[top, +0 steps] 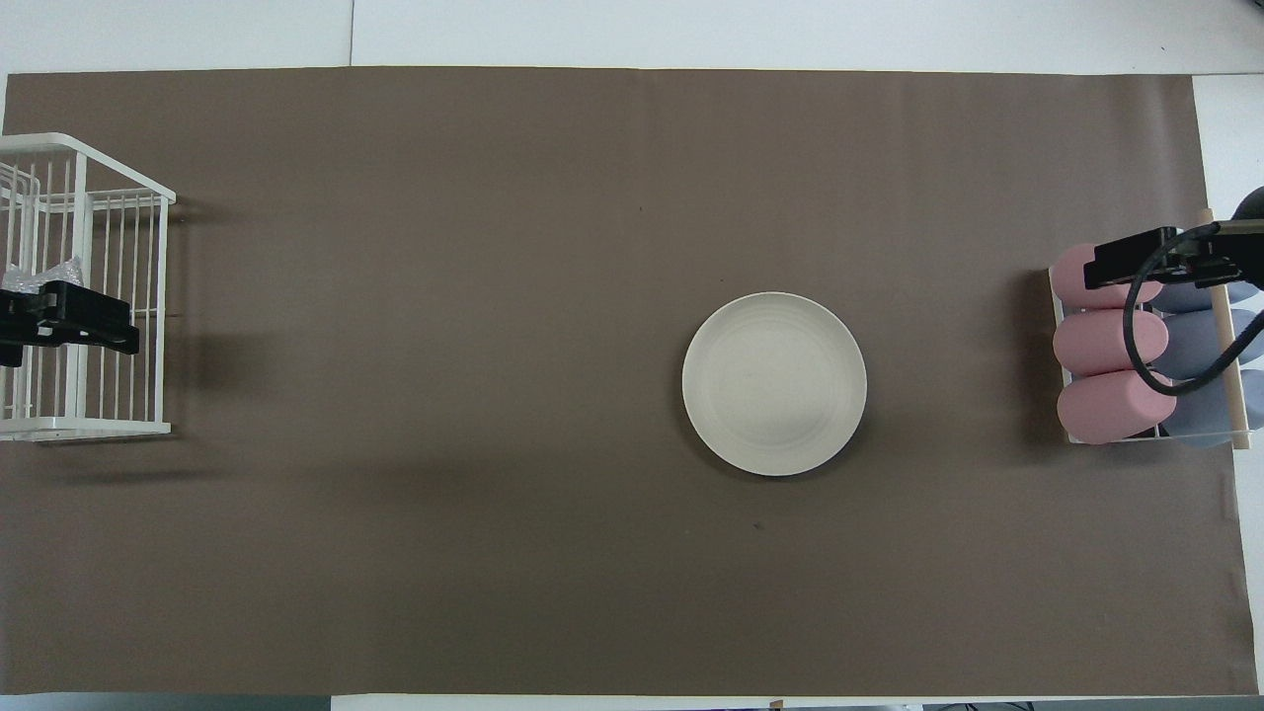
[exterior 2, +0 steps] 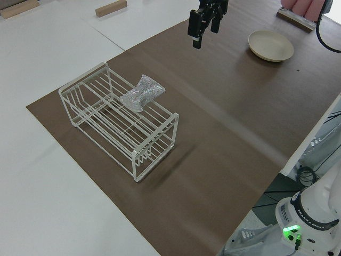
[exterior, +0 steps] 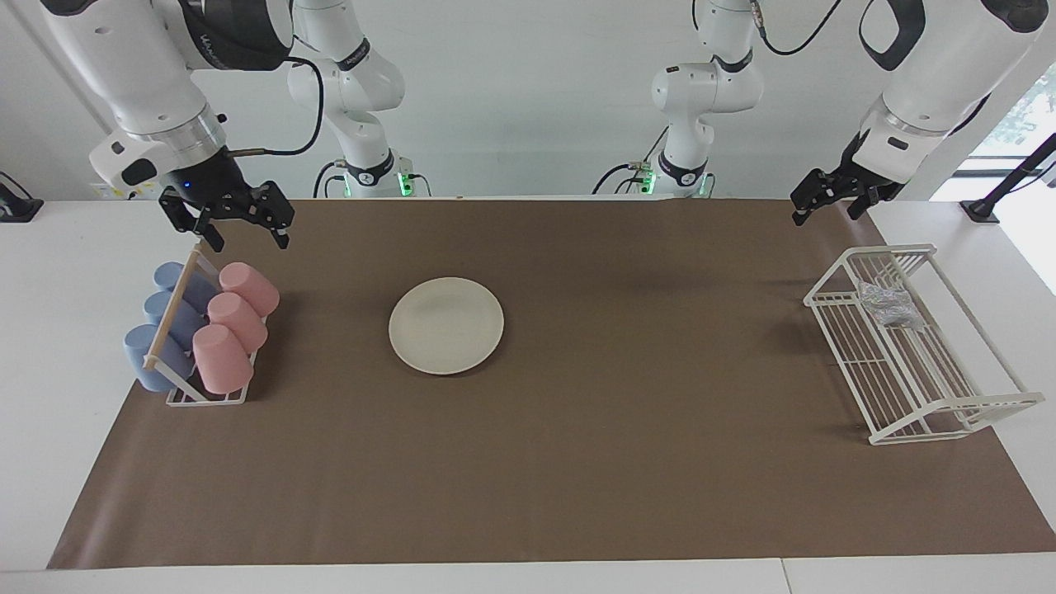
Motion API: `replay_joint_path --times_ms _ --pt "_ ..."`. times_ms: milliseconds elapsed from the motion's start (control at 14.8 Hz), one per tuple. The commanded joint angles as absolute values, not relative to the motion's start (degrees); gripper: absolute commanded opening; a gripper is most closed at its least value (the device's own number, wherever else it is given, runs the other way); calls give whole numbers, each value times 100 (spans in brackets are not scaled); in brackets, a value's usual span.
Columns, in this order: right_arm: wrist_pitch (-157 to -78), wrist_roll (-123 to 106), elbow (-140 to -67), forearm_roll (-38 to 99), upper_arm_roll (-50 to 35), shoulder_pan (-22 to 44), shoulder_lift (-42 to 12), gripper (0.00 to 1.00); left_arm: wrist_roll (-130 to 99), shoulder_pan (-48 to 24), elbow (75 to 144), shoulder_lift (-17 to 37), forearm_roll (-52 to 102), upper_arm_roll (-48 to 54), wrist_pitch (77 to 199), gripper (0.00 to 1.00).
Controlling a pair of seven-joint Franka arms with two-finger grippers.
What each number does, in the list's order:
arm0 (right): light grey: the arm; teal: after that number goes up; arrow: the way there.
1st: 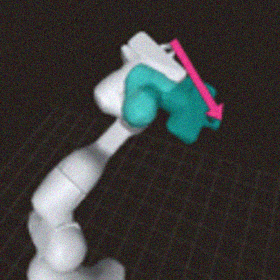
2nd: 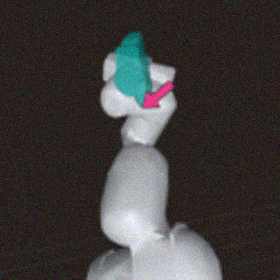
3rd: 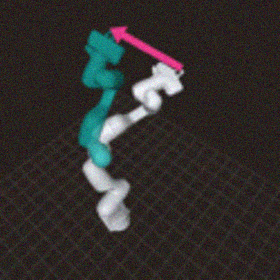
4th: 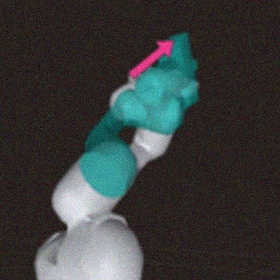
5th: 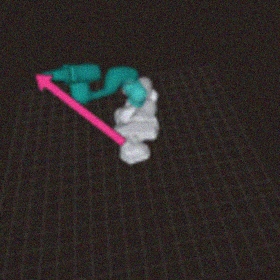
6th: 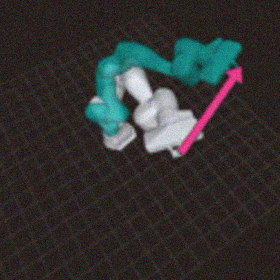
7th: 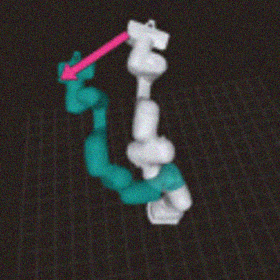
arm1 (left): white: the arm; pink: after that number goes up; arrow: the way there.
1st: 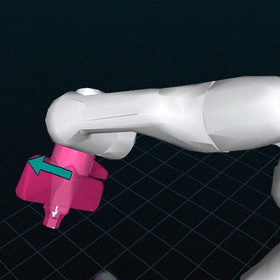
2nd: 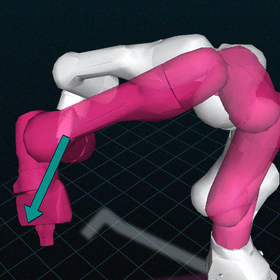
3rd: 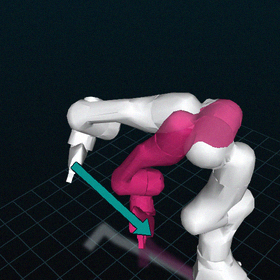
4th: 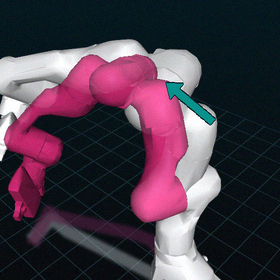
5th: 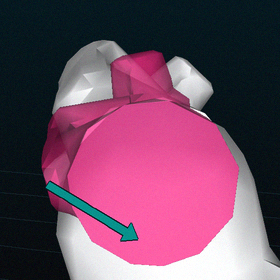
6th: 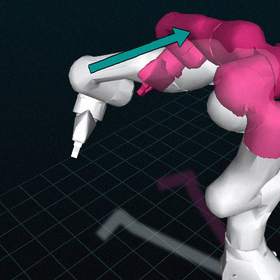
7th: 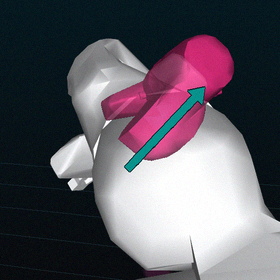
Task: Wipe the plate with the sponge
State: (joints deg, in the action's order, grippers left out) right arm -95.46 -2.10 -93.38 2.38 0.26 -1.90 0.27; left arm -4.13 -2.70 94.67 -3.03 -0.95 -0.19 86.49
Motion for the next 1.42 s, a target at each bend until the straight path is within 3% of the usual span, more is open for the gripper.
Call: replay_joint_path --times_ms 0,1349 --pt "-9413 -343 -9264 123 0 -220 9 100 -369 -325 9308 -229 -246 -18 8569 100" --pt "-9378 -343 -9264 88 0 -220 18 100 -343 -264 9527 -413 -149 -70 9044 100"
